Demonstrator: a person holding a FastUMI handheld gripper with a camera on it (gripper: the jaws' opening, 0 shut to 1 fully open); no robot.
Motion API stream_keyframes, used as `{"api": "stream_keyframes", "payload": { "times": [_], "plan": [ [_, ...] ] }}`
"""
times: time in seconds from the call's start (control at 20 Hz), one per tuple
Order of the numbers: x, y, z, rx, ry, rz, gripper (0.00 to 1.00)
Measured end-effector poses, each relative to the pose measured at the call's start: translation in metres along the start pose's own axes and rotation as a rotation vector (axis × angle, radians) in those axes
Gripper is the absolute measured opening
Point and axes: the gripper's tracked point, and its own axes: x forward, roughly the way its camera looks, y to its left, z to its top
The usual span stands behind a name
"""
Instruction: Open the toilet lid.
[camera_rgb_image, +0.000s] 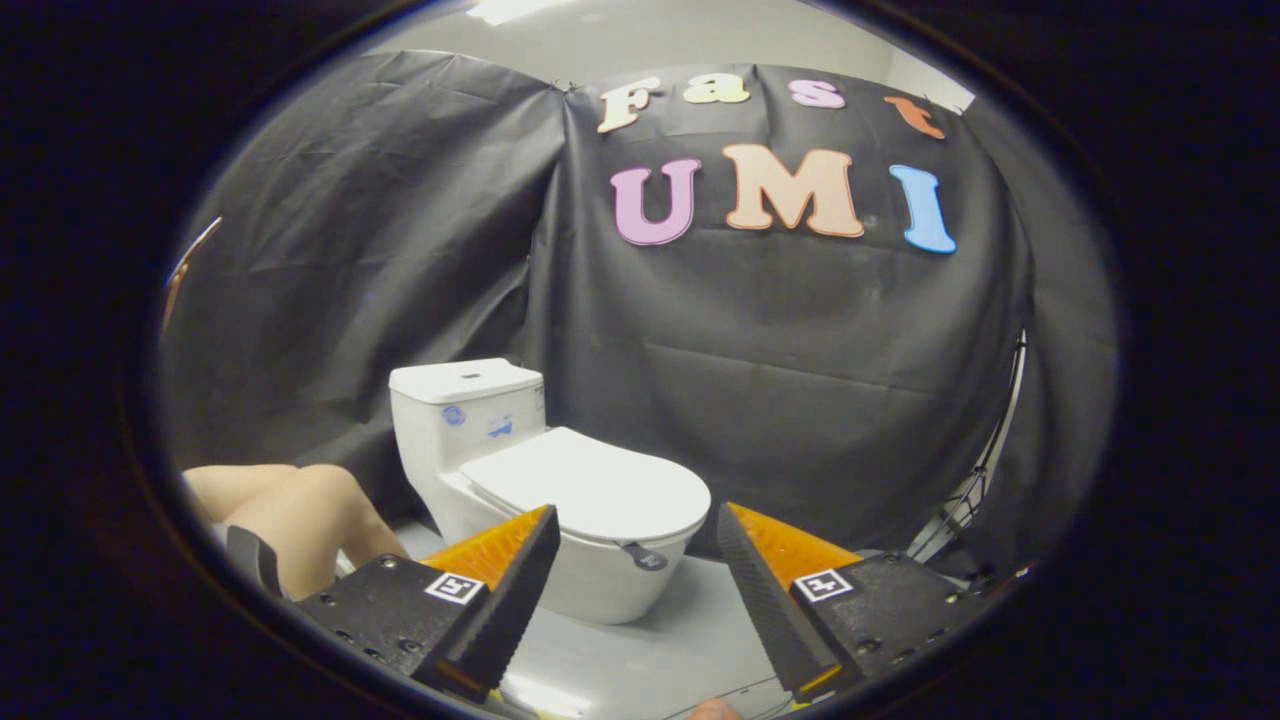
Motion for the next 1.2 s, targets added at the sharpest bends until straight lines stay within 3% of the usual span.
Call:
{"api": "stream_keyframes", "payload": {
  "times": [0.3, 0.65, 0.85, 1.2],
  "plan": [
    [0.067, -0.002, -0.009, 0.092, 0.055, -0.030, 0.97],
    [0.144, -0.002, -0.087, 0.229, 0.298, -0.024, 0.98],
    [0.188, -0.006, -0.116, 0.324, 0.360, 0.004, 0.85],
    [0.233, -0.009, -0.154, 0.687, 0.482, 0.048, 0.64]
  ]
}}
